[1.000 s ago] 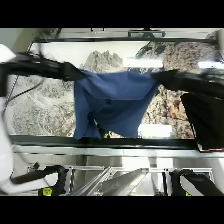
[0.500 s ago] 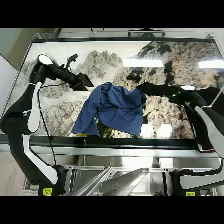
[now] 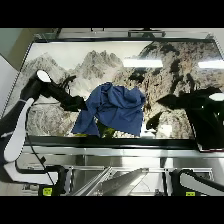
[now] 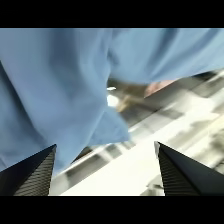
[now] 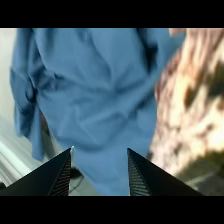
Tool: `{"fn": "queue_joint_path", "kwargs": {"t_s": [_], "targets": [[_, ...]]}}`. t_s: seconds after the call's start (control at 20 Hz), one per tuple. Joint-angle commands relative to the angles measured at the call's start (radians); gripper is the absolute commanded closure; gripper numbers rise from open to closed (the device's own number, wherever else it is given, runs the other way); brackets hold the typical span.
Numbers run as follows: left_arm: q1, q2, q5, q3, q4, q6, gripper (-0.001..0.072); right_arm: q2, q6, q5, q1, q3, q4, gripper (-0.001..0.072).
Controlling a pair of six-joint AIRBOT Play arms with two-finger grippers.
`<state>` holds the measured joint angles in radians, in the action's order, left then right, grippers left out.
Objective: Fold the shirts.
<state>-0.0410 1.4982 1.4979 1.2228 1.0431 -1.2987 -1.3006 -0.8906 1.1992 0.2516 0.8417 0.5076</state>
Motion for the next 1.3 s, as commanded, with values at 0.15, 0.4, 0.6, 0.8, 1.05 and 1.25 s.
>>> {"fn": "queue_joint_path", "kwargs": {"t_s": [0.15,0.4,0.6,0.8,1.05,1.25], "targets": [[-0.193,-0.160,-0.455,-0.328,0.065,-0.064,0.0015,0.073,-0.022,-0.185,-0.115,-0.319,0.046,0.0319],[-0.186,-0.093,-0.607,-0.314,0.066,-0.104,0.0018,0.013,-0.023,-0.320,-0.298,-0.320,-0.042,0.0319],[-0.146,-0.017,-0.503,-0.241,0.065,-0.105,0.0548,-0.049,0.009,-0.383,-0.383,-0.309,-0.143,0.0320],[-0.150,0.002,-0.440,-0.159,0.064,-0.089,0.0700,-0.124,0.013,-0.388,-0.429,-0.266,-0.170,0.0359],[-0.121,-0.006,-0.349,-0.099,0.061,-0.089,0.0673,-0.150,0.087,-0.333,-0.433,-0.207,-0.232,0.0699],[-0.045,-0.130,-0.267,-0.098,-0.084,0.020,0.0673,-0.057,0.098,-0.156,-0.375,-0.128,-0.229,0.0699]]}}
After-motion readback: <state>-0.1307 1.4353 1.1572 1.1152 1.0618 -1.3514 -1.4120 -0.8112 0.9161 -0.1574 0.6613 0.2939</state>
